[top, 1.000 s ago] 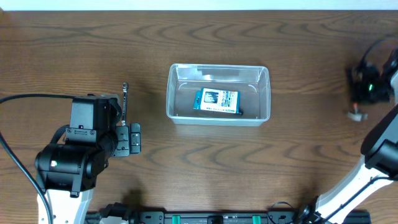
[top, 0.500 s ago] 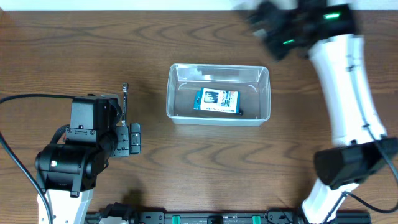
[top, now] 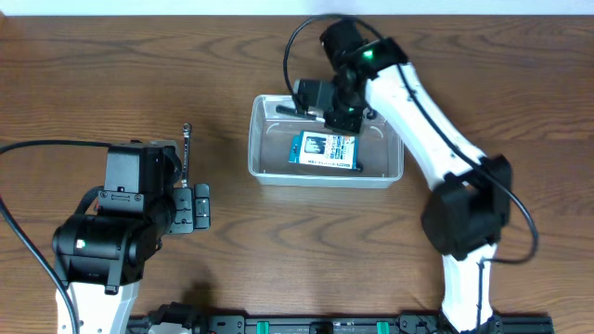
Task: Pack container
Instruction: 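Carry the hammer with the right gripper into the container and release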
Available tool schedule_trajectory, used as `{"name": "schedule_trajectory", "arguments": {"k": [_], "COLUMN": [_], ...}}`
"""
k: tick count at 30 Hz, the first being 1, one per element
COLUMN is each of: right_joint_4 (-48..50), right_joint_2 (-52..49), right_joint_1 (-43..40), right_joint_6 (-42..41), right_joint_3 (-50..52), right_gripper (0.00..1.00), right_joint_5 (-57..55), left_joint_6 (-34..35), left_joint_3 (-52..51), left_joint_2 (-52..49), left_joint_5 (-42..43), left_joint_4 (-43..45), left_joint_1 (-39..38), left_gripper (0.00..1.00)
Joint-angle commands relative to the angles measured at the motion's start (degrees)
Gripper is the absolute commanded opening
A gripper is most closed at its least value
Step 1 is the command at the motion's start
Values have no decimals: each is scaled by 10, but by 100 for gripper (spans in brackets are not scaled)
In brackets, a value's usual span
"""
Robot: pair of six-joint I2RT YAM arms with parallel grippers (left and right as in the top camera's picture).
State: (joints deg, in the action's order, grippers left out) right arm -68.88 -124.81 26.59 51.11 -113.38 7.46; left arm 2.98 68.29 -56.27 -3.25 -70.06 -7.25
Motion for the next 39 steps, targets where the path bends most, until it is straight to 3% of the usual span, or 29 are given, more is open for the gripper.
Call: {"name": "schedule_trajectory", "arguments": {"k": [1, 8, 9, 13, 16, 18, 21, 24, 29, 30, 31, 39], "right_joint_4": [10, 43, 45, 47, 46, 46, 37, 25, 22, 26, 30, -8], "right_joint_2": [-23, -68, -73, -86, -87, -85, -71, -28, 106, 132, 163, 311], "right_joint_1": [-4, -9, -11, -14, -14, -14, -14, -13, -19, -24, -34, -219], "right_joint_6": [18, 6, -3, -29, -43, -60, -70, -70, -94, -110, -133, -368], "right_joint_3": [1, 1, 1, 1, 1, 1, 0, -6, -23, -26, -30, -31], "right_gripper": [1, 2, 5, 23, 43, 66, 73, 81, 84, 92, 99, 99], "right_joint_5": [-4, -6, -6, -4, -4, -4, -4, -4, -5, -7, -6, -6], "left_joint_6": [1, 1, 1, 1, 1, 1, 1, 1, 9, 10, 10, -25], "left_joint_3": [13, 13, 13, 13, 13, 13, 13, 17, 81, 101, 126, 275], "left_joint_2": [-2, -2, -2, -2, -2, -2, -2, -2, -16, -24, -37, -236], "left_joint_5": [-5, -5, -5, -5, -5, -5, -5, -5, -5, -5, -5, -5], "left_joint_4": [0, 0, 0, 0, 0, 0, -2, -10, -60, -67, -73, -66], "left_joint_1": [-2, -2, -2, -2, -2, -2, -2, -2, -2, -2, -2, 39], "left_gripper": [98, 98, 98, 98, 98, 98, 98, 98, 98, 98, 98, 98]}}
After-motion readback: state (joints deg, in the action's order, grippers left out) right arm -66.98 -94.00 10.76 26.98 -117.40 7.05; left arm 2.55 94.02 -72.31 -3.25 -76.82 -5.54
